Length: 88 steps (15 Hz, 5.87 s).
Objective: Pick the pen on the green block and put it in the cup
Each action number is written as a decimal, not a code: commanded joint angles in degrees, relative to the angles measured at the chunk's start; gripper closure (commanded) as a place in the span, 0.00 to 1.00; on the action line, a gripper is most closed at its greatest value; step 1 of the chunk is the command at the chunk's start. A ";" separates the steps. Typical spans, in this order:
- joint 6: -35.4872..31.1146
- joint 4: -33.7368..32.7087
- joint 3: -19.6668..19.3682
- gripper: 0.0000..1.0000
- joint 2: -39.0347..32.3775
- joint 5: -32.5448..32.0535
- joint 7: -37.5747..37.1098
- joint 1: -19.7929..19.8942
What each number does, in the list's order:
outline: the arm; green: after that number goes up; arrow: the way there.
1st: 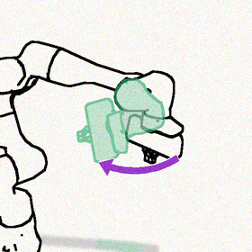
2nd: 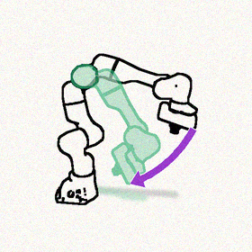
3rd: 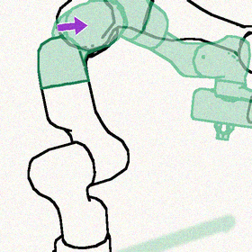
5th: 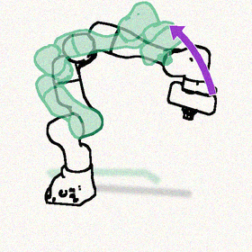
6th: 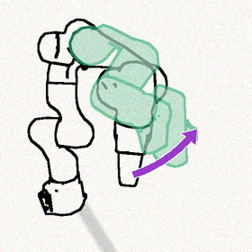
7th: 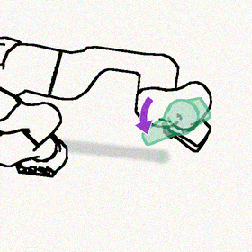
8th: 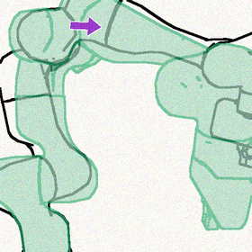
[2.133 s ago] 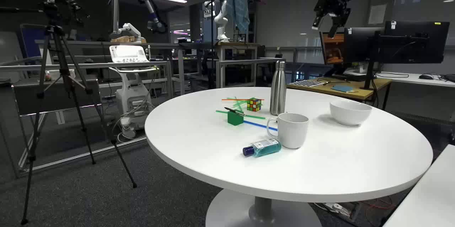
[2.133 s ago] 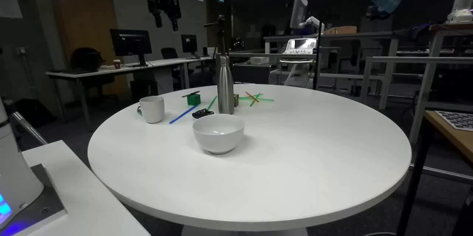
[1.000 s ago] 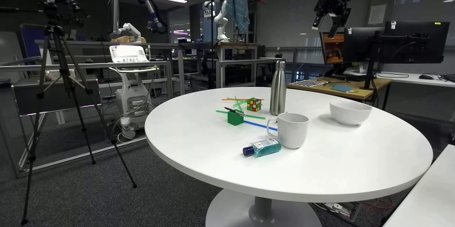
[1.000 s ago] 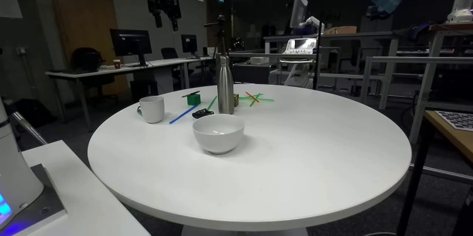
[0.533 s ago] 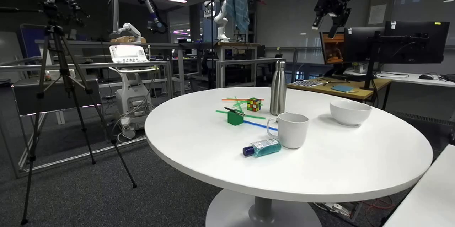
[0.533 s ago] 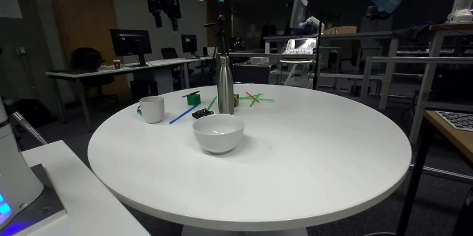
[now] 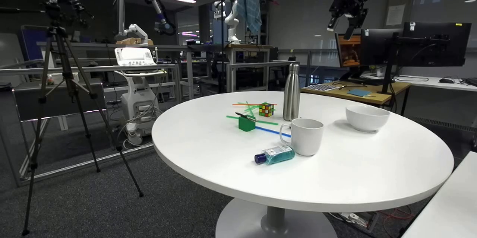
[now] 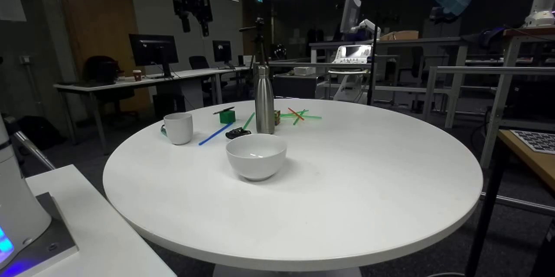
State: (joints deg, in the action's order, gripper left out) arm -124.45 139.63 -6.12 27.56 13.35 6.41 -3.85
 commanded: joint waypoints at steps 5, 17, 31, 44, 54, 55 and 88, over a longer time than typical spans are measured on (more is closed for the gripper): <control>-0.50 -0.56 0.56 0.00 -1.14 1.19 0.84 0.35; 0.64 -15.92 2.27 0.00 -19.99 10.13 10.68 -4.09; 2.25 -30.69 8.91 0.00 -37.56 -3.73 4.52 -2.83; 4.80 -42.81 12.61 0.00 -50.18 -7.38 2.59 -3.59; 7.98 -46.73 12.55 0.00 -56.86 -6.40 -1.13 -3.21; 8.36 -46.70 12.61 0.00 -57.25 -6.40 -1.25 -3.26; 6.82 -47.61 14.53 0.00 -61.87 -6.43 0.69 -4.08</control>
State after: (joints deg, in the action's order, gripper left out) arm -117.38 94.51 7.99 -32.68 7.27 7.31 -7.75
